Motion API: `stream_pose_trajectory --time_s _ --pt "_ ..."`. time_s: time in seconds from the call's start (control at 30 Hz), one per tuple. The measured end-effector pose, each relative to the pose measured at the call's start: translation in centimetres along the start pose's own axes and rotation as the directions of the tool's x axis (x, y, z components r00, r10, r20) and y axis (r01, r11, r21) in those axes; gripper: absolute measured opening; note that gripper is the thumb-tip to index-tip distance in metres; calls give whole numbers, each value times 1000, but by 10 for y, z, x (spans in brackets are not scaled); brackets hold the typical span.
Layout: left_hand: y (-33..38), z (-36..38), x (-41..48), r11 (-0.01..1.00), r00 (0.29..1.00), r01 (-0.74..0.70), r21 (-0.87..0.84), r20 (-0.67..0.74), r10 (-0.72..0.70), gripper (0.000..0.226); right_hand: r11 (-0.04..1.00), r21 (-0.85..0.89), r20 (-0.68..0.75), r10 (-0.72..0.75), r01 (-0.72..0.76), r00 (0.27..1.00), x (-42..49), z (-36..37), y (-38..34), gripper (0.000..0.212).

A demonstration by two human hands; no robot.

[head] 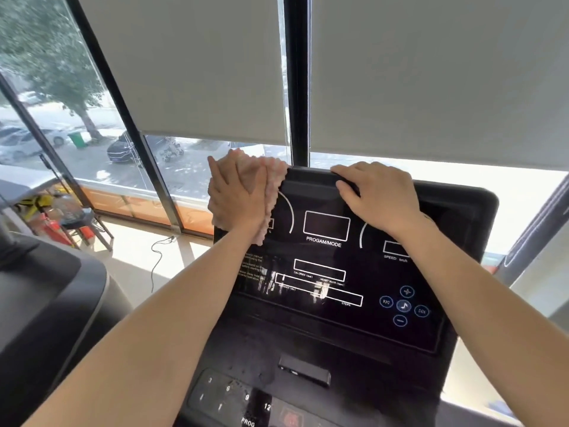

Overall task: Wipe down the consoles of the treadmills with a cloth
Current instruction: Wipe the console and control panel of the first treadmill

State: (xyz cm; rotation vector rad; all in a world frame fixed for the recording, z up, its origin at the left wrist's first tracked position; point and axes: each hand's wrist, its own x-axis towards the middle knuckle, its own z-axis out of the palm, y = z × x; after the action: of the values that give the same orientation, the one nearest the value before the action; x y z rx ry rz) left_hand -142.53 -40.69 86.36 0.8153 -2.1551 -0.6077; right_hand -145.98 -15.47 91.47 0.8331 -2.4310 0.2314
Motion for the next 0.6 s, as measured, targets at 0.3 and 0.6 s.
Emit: stream_pose_trajectory --time_s 0.3,0.6 --pt "-45 13 -53 974 971 221 -53 -75 -225 82 1000 -1 -58 -10 10 998 1 3 -1 38" --pt "-105 35 -122 937 937 347 -25 -12 -348 79 999 2 -94 -53 53 994 -2 5 0 40"
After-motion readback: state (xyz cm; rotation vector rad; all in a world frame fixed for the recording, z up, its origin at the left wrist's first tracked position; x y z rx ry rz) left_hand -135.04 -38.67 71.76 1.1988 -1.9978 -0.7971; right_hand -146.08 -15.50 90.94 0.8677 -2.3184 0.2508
